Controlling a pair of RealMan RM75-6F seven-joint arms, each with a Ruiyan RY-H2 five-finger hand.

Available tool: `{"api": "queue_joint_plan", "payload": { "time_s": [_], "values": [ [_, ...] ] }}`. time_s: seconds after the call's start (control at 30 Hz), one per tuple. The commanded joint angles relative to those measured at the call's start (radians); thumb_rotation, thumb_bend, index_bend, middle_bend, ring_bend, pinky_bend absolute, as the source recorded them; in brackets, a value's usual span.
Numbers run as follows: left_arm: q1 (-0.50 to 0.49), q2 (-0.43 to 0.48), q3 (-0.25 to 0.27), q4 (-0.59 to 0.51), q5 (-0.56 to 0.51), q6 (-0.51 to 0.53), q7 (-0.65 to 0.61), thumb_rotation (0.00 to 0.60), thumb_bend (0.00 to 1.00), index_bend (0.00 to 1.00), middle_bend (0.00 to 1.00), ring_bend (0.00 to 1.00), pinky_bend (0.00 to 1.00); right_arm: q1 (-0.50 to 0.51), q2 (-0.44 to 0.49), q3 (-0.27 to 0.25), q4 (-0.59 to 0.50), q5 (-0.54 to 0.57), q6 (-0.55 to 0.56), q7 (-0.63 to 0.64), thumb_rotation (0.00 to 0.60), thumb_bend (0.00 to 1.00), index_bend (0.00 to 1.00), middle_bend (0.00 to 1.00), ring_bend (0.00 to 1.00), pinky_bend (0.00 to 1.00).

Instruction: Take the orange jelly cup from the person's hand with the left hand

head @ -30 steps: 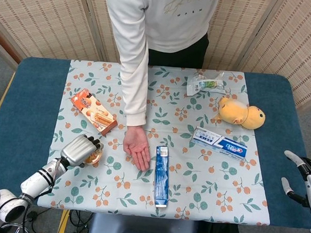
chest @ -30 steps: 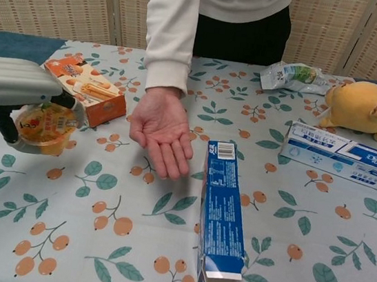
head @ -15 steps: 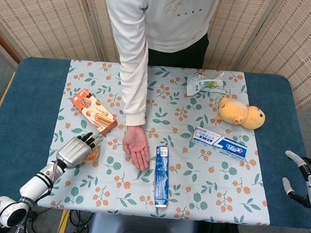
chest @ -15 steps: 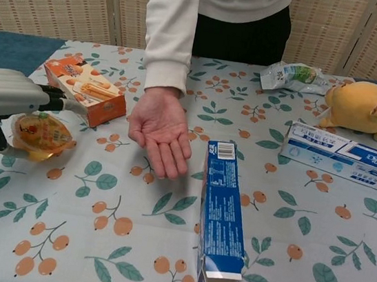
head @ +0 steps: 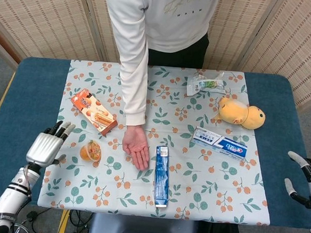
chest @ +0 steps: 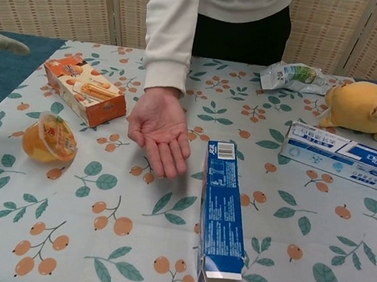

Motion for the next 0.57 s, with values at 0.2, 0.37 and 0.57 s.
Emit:
{"api": "queue_joint_plan", "payload": {
  "time_s": [0.2,0.37,0.57],
  "values": [
    [0.142,0.045,-0.008,-0.058,-0.05,0.178,-0.013,0.6,0.26,0.0,0.0,0.05,0.24,0.006,-0.015,-0.001,0.013,0.001,-0.012,0.009,0.6,0.39,0.17,0.27,0.21,0.41],
    [0.213,0.021,-0.006,-0.052,-0.022,0.276,-0.03,0.6,0.26,0.0,0.0,0.05,0.23,0.012,-0.02,-0.001,0.018,-0.001,-0.02,0.009,0.6,0.39,0.17,0.27,0.21,0.41],
    [0.263,-0.014,-0.001,-0.03,0.048,0.34,-0.049,0.6,0.26,0.0,0.0,0.05,0.22,0.016,-0.023,-0.002,0.017,-0.003,-0.027,0.01,0.6,0.39,0.17,0.27,0.21,0.41]
  ]
}}
